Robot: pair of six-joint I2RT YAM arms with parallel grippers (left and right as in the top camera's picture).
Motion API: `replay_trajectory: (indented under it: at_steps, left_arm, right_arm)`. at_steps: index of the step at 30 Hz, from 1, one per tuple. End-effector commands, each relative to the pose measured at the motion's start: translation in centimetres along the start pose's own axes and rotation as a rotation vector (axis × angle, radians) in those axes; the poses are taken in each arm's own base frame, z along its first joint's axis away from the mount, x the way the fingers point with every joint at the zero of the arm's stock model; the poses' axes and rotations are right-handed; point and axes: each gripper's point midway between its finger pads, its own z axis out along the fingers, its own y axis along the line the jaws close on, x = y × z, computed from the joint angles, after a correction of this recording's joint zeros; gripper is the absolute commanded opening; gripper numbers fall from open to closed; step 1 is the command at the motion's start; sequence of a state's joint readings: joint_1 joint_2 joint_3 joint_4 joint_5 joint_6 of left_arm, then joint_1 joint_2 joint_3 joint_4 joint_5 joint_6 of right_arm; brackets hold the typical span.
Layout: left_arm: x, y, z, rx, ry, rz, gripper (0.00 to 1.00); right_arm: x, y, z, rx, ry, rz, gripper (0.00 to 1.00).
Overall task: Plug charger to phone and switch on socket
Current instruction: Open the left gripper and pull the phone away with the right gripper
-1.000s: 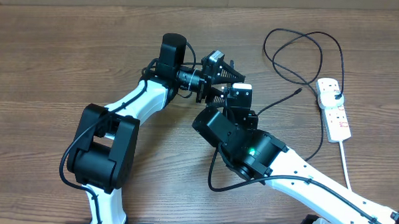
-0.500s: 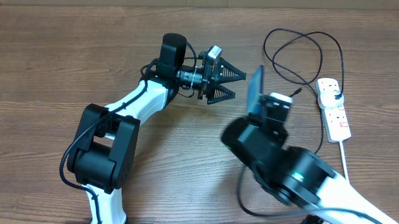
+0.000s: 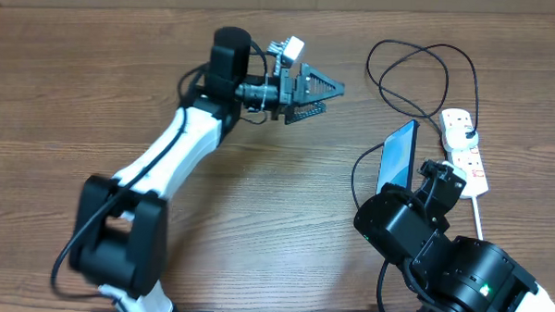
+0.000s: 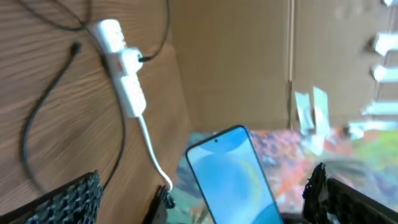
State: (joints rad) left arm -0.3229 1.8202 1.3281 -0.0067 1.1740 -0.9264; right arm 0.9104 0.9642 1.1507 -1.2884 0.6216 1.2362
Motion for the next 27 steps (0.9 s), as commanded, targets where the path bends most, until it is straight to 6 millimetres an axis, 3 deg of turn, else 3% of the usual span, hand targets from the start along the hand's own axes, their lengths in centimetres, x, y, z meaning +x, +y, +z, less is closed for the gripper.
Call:
replay_trajectory:
  at_steps: [1,5,10,11,15,18,23,27]
  left_arm:
    - [-1.7,0.0,-3.6,-0.174,-0.162,0.137,1.0]
    - [-0.7,2.9,-8.6,-0.505,-0.283,0.097,1.0]
    - [1.5,1.9,-14.3,-0.762,-0.387,0.146,1.0]
    - [2.1,0.7,-16.1,-0.81,-0.434,0.179,1.0]
    - [4.1,-2.1,-20.1,-0.898,-0.558,0.207,1.0]
    - [6.4,-3.7,-23.0,-0.96,-0.636,0.211,1.0]
    - [10.1,-5.5,-25.6,-0.982,-0.703,0.202,0.99]
    - [12.4,-6.5,-27.4,-0.988,-0.77,0.181,1.0]
  right_arm:
    - [-0.7,0.2,-0.9,-0.023,-0.008,0.064,0.04]
    - [-0.4,-0.1,-0.6,-0.006,-0.002,0.087,0.04]
    - [1.1,-0.3,0.9,0.024,0.022,0.164,0.04]
    - [1.9,0.2,1.6,0.01,0.045,0.174,0.04]
    - [4.0,2.9,3.4,-0.073,0.112,0.205,0.04]
    - [5.0,6.0,4.4,-0.183,0.15,0.173,0.04]
    - [7.5,11.2,5.1,-0.375,0.253,0.099,0.04]
    - [10.3,14.0,6.0,-0.471,0.352,0.036,0.04]
